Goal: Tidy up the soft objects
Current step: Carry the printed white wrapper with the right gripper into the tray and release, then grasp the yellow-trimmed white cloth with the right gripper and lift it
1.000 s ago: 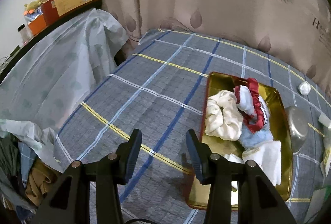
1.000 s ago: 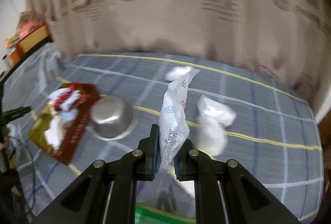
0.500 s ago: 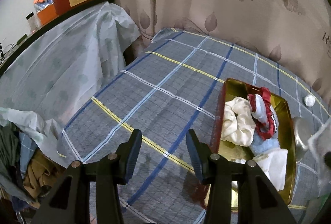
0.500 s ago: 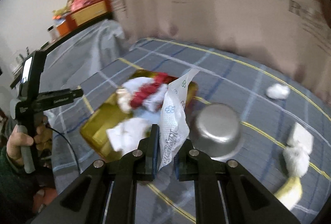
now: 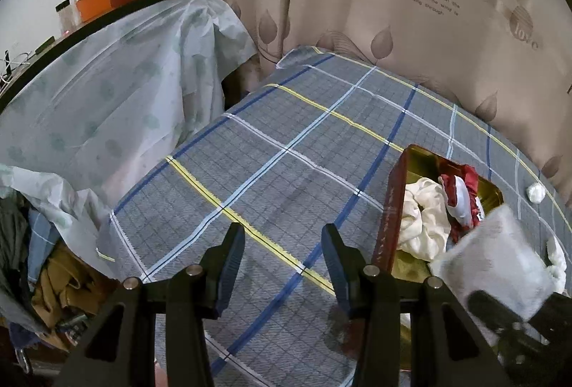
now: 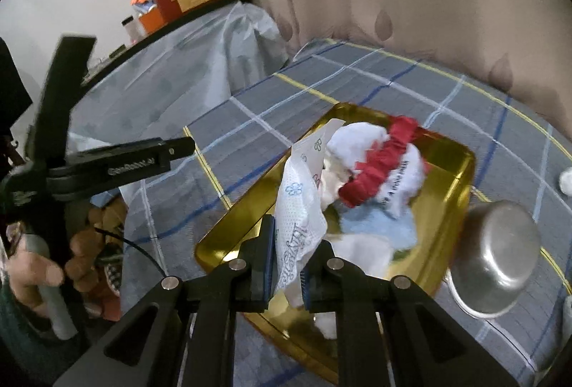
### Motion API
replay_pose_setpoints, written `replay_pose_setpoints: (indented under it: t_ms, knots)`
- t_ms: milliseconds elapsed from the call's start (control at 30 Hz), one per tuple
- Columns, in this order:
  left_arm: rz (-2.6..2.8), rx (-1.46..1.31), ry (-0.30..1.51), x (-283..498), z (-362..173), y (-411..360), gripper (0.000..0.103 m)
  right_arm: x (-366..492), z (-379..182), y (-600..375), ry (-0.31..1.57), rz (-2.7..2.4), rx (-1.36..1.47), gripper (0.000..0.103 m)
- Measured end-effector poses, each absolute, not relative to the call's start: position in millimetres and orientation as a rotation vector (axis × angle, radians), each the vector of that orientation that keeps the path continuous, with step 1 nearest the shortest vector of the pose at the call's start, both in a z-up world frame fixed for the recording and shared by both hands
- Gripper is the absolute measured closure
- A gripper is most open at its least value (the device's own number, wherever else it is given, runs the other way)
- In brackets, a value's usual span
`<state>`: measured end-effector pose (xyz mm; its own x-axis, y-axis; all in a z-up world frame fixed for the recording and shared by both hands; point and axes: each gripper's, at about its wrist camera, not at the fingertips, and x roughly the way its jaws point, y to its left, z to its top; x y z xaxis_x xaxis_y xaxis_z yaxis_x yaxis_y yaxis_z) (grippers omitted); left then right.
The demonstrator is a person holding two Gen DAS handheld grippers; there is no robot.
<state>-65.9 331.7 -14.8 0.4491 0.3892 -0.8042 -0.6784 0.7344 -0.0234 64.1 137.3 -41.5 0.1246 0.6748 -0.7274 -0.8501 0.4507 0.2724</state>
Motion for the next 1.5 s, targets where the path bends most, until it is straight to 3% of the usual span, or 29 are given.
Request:
replay_pose_setpoints:
  t_ms: [167,267,300,500,867,1100,1233,1500]
  knots:
    - [0.675,-0.371,0.886,-63.5,-17.3,331.0,0.057,66.0,-57.3,143.6,0.944,1.106,-0.268,0.088]
    - [0.673,-0.372,0.889,-63.6,-18.4,331.6,0.057,68.0,-57.5,137.9,0.944,1.089,-0.274,0.059]
    - [0.673,-0.371,0.891,-63.3,-18.8,331.0,0.057,68.0,-55.5,135.5,0.934,1.079,-0.276,0.044]
    - [0.67,-0.367,0.892,-62.4,-21.1,329.1,0.057,65.2,-29.1,103.1,0.866,1.041,-0.277,0.03]
    - [0.656,-0.326,0.89,-57.8,-19.7,316.5,0.057,109.2,-4.9,-49.1,0.876,0.77,-0.28,0.023]
    - [0.636,-0.301,0.883,-56.3,-16.7,309.0,0.057,147.0,-24.1,-151.0,0.972,0.663,-0.297,0.011]
    - [0.615,-0.289,0.902,-50.9,-17.9,302.2,0.057,163.1,-45.4,-180.5,1.028,0.659,-0.314,0.005]
    - [0.539,-0.221,0.954,-38.7,-13.2,270.1,0.057,176.0,-81.1,-185.4,1.085,0.744,-0.358,0.004]
